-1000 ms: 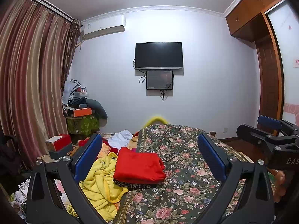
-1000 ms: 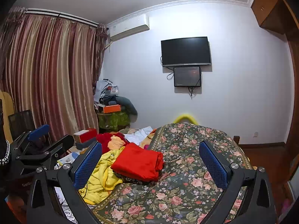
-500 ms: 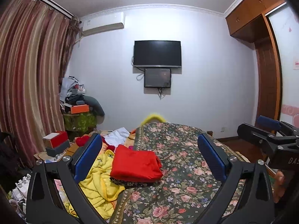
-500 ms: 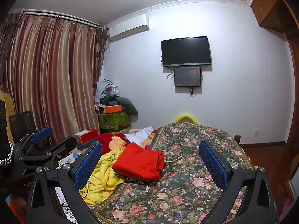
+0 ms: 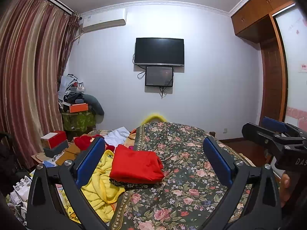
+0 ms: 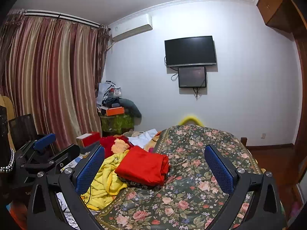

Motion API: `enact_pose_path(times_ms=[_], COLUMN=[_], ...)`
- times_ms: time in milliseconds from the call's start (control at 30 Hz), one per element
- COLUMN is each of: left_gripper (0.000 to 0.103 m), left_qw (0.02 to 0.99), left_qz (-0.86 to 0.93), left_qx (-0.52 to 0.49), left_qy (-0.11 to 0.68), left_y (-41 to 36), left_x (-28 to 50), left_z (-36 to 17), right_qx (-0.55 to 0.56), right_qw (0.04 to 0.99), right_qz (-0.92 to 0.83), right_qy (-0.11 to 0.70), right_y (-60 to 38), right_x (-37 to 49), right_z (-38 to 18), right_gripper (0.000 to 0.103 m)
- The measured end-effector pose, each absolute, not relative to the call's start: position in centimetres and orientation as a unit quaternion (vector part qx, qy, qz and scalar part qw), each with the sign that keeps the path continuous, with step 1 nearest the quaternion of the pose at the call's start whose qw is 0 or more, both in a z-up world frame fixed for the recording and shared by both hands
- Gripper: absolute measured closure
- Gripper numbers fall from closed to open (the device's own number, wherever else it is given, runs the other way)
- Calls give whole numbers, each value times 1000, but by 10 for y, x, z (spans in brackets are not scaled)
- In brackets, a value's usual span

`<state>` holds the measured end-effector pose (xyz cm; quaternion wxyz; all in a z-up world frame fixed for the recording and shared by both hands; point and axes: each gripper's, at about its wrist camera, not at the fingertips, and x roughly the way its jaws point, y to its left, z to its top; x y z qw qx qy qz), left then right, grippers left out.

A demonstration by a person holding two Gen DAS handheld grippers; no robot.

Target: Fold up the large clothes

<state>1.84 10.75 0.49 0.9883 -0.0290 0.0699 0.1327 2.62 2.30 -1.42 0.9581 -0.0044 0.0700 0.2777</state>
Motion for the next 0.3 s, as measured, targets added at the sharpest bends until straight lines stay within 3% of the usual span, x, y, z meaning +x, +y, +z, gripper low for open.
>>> enact_pose_path(times_ms=[300], left_gripper=[0], left_qw=[988], left_qz=[129], left_qx=[-33], left_qy=[79], left_y=[113], left_x=[24], left_z=[0], right_qx=[-10], right_qw=[958], right_qz=[275], right_qy=[75], right_y=[32], right_x=[30], right_z=[-16], right_gripper=[0])
